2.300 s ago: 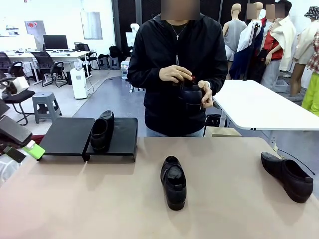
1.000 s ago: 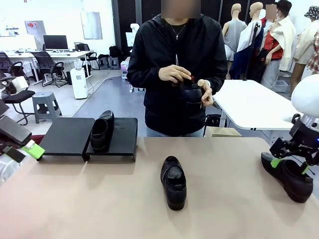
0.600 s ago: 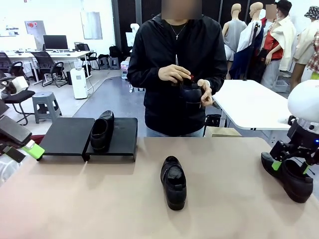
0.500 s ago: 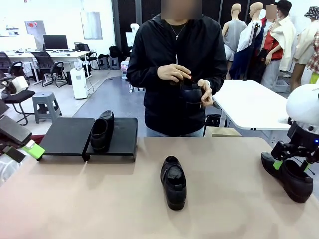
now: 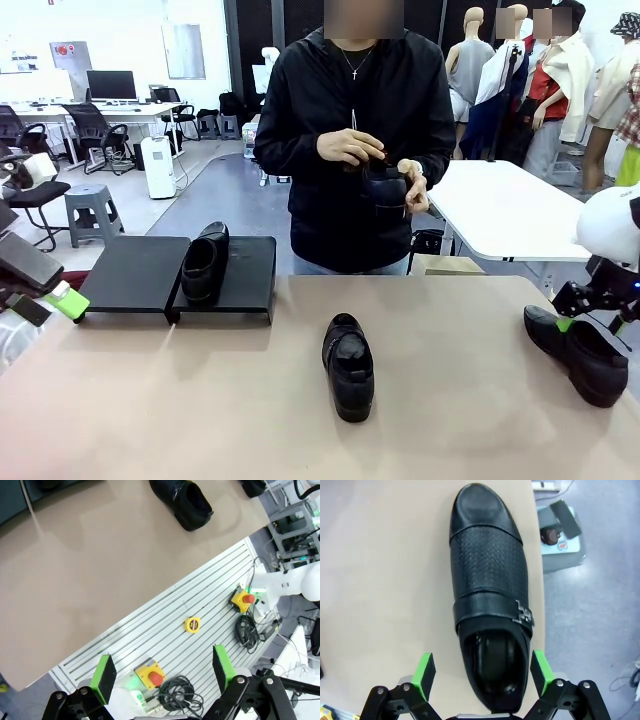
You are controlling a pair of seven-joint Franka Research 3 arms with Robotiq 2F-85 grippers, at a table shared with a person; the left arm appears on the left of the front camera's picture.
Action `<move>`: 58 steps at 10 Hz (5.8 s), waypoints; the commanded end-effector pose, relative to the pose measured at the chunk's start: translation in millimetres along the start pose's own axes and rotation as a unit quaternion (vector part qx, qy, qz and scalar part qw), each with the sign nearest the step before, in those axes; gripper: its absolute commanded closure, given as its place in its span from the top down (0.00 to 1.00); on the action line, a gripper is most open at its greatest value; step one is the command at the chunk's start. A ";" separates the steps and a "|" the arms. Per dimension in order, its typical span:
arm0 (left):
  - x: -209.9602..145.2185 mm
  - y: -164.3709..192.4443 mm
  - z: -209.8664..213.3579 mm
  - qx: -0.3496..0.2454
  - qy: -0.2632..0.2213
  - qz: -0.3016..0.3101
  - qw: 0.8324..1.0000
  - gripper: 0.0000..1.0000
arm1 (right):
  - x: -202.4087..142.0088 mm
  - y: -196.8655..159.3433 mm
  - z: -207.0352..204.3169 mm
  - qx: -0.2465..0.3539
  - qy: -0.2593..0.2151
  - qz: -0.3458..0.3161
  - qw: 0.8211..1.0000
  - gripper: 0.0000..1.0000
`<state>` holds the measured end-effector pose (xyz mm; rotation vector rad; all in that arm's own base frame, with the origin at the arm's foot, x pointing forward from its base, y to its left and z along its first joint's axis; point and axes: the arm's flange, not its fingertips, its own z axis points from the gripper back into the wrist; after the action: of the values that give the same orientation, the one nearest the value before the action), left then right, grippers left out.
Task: Organize the shoes by placing them on the stand.
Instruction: Pick up one Shoe and place it in the middle of the table.
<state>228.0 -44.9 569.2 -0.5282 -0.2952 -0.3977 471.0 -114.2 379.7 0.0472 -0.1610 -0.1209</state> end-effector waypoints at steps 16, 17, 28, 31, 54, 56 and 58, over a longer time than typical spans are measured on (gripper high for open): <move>-1.9 2.2 -0.5 -0.007 -0.001 -0.004 1.000 1.00 | 8.5 16.5 -29.1 0.028 0.028 0.032 0.999 1.00; -1.9 2.2 -0.5 -0.007 -0.001 -0.004 1.000 1.00 | 11.5 12.3 -34.4 0.032 0.034 0.030 0.998 1.00; -1.9 2.2 -0.5 -0.007 -0.001 -0.004 1.000 1.00 | 12.5 10.3 -35.7 0.053 0.033 0.030 0.998 0.00; -1.9 2.2 -0.5 -0.007 -0.001 -0.004 1.000 1.00 | 7.6 7.1 -27.3 0.055 0.022 0.031 0.998 0.00; -1.9 2.2 -0.5 -0.007 -0.001 -0.004 1.000 1.00 | -183.5 6.8 170.9 -0.003 -0.104 -0.103 0.989 0.00; -1.9 2.2 -0.5 -0.007 -0.001 -0.004 1.000 1.00 | -185.1 27.7 172.5 -0.002 -0.122 -0.076 0.990 0.00; -1.9 2.2 -0.5 -0.007 -0.001 -0.004 1.000 1.00 | -196.0 84.0 200.5 -0.007 -0.169 -0.010 0.985 0.00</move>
<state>228.0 -44.6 569.1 -0.5288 -0.2953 -0.3972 277.0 -50.4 561.4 0.0116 -0.4042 -0.2040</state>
